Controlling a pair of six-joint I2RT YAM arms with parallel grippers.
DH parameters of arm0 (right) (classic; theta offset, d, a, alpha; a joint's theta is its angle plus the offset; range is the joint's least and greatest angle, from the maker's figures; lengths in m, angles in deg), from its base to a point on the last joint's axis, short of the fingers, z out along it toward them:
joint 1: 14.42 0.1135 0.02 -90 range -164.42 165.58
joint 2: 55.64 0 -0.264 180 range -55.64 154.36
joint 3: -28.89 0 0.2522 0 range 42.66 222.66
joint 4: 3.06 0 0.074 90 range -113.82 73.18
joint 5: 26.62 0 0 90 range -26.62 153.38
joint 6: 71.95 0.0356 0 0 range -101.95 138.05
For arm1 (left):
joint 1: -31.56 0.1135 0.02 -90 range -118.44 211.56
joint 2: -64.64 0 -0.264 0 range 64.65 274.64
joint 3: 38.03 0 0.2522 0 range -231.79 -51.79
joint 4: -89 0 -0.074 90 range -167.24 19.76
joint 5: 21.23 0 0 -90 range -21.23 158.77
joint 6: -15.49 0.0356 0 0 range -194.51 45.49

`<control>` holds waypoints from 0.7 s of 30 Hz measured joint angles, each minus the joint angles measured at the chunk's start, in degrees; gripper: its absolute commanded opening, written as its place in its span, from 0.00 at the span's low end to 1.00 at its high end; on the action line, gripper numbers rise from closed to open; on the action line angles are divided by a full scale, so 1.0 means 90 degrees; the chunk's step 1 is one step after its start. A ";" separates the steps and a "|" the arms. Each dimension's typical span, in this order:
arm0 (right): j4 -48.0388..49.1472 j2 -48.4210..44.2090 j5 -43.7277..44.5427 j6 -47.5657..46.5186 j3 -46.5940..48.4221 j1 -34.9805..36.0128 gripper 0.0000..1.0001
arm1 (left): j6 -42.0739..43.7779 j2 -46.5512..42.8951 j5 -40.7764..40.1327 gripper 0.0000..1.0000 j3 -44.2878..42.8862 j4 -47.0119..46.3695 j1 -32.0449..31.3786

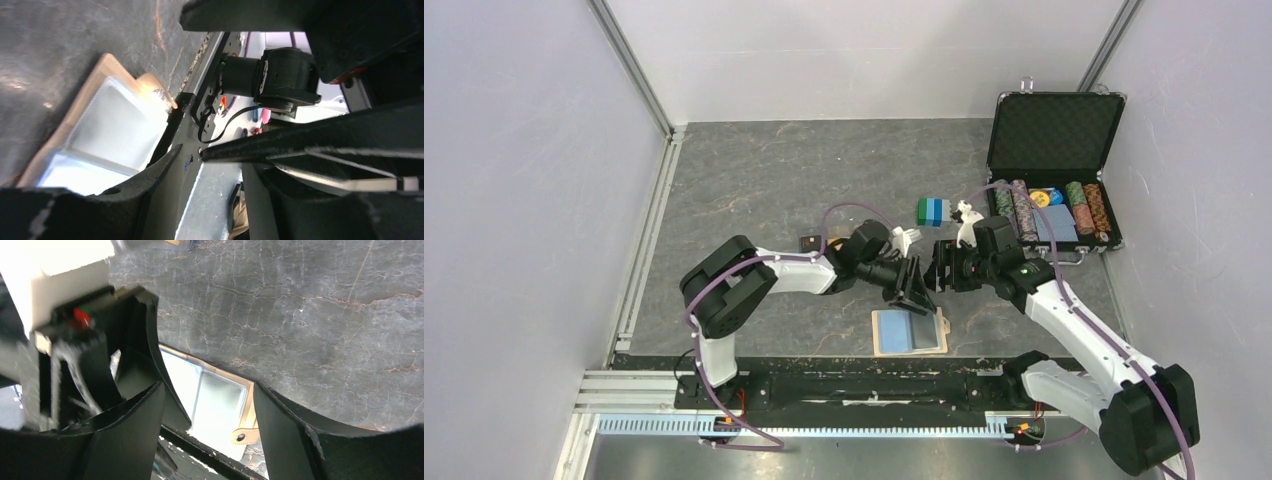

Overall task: Put the credit cards into the card holder
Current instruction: Turn over the card slot in the card holder.

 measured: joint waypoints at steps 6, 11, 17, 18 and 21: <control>0.0058 0.0493 -0.0301 -0.0090 0.0143 0.0027 0.70 | -0.0913 -0.0527 -0.0012 0.52 0.1297 -0.1739 0.1032; 0.0187 0.1073 -0.0595 -0.0090 0.0384 0.0027 0.70 | -0.1486 -0.1382 -0.0012 0.53 0.2368 -0.2577 0.2470; 0.0444 0.1870 -0.0874 -0.0053 0.1078 0.0085 0.72 | -0.0719 -0.3036 -0.0134 0.66 0.2460 -0.0823 0.3854; 0.0510 0.2038 -0.0918 -0.0029 0.1243 0.0117 0.72 | -0.0372 -0.3303 -0.0265 0.67 0.2268 -0.0168 0.4014; 0.0680 0.2582 -0.1039 0.0087 0.1783 0.0267 0.73 | 0.0661 -0.3745 -0.0772 0.68 0.1518 0.1649 0.4357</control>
